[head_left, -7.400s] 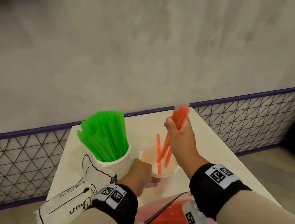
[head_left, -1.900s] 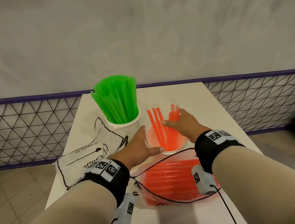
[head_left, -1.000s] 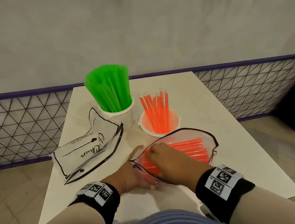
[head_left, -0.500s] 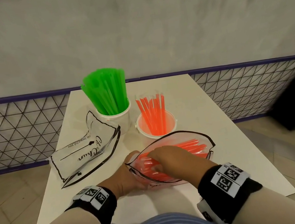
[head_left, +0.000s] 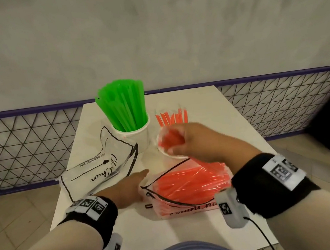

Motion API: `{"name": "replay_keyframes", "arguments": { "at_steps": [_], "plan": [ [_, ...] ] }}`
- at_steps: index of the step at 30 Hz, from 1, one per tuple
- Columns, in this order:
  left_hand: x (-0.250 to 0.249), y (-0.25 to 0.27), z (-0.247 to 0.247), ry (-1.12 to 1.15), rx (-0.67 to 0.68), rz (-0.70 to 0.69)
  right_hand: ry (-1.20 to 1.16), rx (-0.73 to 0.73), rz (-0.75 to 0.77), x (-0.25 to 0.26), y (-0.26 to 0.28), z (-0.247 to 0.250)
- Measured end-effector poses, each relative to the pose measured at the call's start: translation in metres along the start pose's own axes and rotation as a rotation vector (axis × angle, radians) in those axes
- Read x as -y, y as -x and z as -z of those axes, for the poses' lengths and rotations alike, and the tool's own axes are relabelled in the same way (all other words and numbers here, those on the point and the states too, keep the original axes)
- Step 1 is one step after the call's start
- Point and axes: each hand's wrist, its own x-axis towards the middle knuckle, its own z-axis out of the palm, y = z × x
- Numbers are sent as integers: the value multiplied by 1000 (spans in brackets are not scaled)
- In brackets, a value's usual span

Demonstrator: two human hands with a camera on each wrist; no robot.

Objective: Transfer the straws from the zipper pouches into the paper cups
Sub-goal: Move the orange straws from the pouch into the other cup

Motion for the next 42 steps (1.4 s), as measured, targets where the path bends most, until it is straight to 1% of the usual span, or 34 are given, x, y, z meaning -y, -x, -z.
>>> {"name": "replay_keyframes", "arguments": {
  "at_steps": [1,3,6,8,10,13,16,18,20,22,24,25,26,30,35,38,41,42],
  "plan": [
    [-2,-1,8,10,-40,9,-97,-76,27,8,-1,10],
    [-10,-6,22,103,-104,8,-292,-234,88,21,-4,28],
    [-28,-18,35,202,-179,-7,-537,-458,152,29,-16,45],
    [-45,-27,41,246,-238,-25,-634,-568,160,26,-29,45],
    [-64,-35,44,264,-292,-21,-704,-626,128,19,-44,38],
    [-83,-51,42,342,-317,2,-731,-630,47,0,-62,15],
    [-91,-60,39,390,-290,1,-725,-591,-56,-23,-76,-8],
    [-91,-62,37,422,-260,-14,-648,-554,-159,-41,-85,-19],
    [-87,-65,35,432,-253,-13,-484,-474,-279,-57,-92,-26],
    [-83,-66,33,433,-248,3,-200,-357,-348,-70,-97,-30],
    [-80,-69,31,425,-241,5,120,-297,-353,-75,-98,-28],
    [-80,-68,31,433,-240,0,217,-290,-351,-75,-98,-26],
    [-78,-70,30,451,-241,-14,259,-293,-329,-75,-98,-24],
    [-66,-78,25,495,-230,-50,219,-365,-298,-76,-104,-25],
    [-79,-65,31,465,-254,-53,81,-431,-327,-80,-106,-32],
    [-76,-70,29,473,-256,-52,10,-451,-336,-82,-101,-34],
    [-61,-84,24,444,-230,-25,-14,-473,-287,-77,-92,-30],
    [-66,-78,27,424,-237,-31,-13,-494,-267,-73,-89,-27]
  ]
}}
